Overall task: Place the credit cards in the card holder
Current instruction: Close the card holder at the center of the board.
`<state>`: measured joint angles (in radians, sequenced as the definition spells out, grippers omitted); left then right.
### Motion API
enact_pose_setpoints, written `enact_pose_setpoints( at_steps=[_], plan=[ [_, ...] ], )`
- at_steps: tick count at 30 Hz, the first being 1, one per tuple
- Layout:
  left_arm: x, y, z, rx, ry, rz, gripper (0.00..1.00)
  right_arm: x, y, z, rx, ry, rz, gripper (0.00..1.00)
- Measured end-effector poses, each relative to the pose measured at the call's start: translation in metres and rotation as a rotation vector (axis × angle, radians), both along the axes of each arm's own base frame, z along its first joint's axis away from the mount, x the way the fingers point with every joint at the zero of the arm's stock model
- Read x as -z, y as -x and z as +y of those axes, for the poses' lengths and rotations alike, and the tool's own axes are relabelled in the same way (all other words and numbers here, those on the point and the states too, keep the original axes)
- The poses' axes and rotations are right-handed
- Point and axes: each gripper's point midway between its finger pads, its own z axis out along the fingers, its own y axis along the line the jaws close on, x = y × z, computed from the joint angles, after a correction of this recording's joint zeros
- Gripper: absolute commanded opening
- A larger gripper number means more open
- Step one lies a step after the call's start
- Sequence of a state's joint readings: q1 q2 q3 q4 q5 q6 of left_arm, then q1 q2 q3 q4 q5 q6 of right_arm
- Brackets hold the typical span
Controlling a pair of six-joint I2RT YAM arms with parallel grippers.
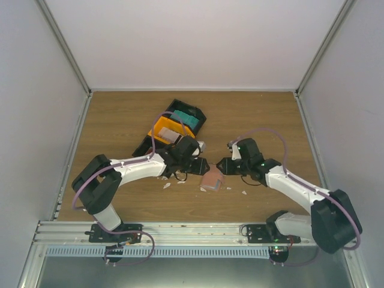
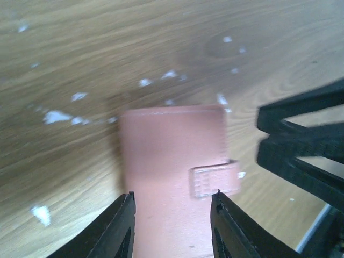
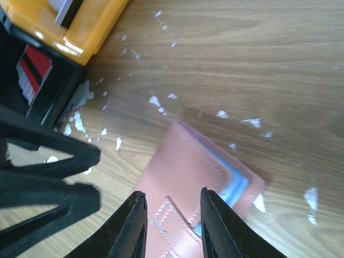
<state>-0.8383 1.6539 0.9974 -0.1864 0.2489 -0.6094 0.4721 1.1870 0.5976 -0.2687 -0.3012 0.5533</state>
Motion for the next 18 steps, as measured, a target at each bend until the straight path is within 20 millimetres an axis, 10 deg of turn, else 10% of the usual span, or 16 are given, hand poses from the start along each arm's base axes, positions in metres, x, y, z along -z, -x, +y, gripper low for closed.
enact_pose_setpoints(
  at_steps=[7, 18],
  plan=[
    [0.032, -0.001, 0.021, -0.071, -0.07, 0.074, 0.43, 0.026, 0.01, 0.024, -0.094, 0.06, 0.077, 0.26],
    [0.065, 0.006, 0.019, -0.048, -0.055, 0.21, 0.47, 0.063, 0.013, 0.007, -0.038, 0.187, 0.169, 0.25]
  ],
)
